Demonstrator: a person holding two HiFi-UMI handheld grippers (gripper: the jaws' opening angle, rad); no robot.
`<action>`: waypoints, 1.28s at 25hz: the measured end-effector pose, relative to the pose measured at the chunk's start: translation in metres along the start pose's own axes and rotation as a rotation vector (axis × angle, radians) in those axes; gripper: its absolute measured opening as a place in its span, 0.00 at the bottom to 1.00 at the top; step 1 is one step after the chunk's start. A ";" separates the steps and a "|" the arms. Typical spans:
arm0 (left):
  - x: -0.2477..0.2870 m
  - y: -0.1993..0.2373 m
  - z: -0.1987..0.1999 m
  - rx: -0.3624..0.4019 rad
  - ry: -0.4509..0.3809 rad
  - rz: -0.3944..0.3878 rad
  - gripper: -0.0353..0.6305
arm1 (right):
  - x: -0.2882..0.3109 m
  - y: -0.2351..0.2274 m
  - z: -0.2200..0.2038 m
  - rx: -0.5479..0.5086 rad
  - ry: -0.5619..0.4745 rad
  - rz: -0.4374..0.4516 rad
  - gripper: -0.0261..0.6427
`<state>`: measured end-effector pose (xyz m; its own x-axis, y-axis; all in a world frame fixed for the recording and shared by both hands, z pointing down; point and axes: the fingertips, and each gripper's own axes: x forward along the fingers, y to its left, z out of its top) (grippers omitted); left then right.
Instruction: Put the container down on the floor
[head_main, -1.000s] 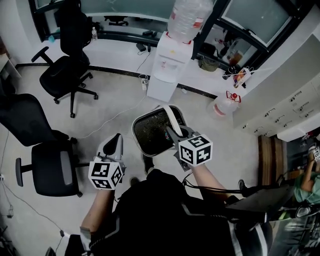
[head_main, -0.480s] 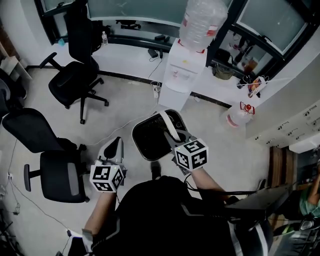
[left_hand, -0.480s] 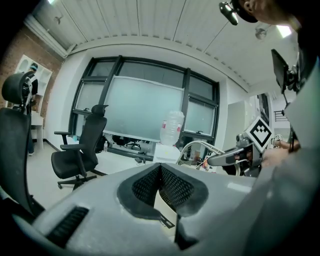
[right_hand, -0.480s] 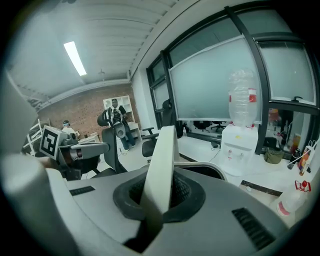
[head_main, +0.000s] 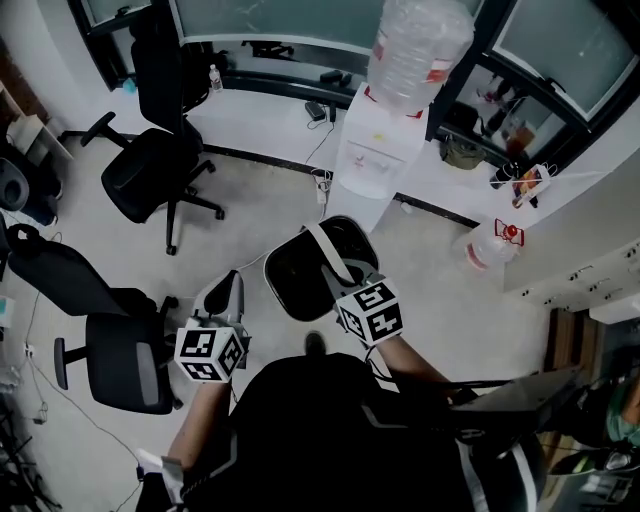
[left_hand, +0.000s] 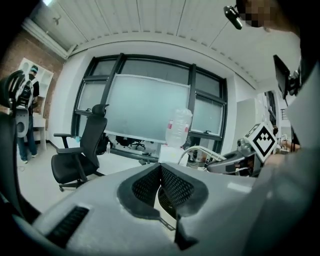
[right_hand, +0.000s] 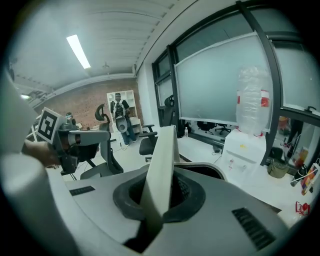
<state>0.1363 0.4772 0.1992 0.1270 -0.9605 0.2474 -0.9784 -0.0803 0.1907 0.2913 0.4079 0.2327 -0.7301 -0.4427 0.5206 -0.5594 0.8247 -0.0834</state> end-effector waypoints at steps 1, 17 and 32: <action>0.007 0.000 0.001 0.013 0.006 0.009 0.06 | 0.004 -0.007 0.002 0.004 0.000 0.006 0.05; 0.078 0.008 0.013 0.056 0.017 0.097 0.06 | 0.056 -0.071 0.027 0.001 -0.014 0.105 0.05; 0.153 0.090 0.037 0.072 -0.005 0.009 0.06 | 0.139 -0.091 0.064 0.025 0.018 0.056 0.05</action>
<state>0.0616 0.3127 0.2188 0.1179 -0.9625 0.2443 -0.9887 -0.0907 0.1197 0.2157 0.2488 0.2579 -0.7533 -0.3899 0.5296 -0.5280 0.8387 -0.1336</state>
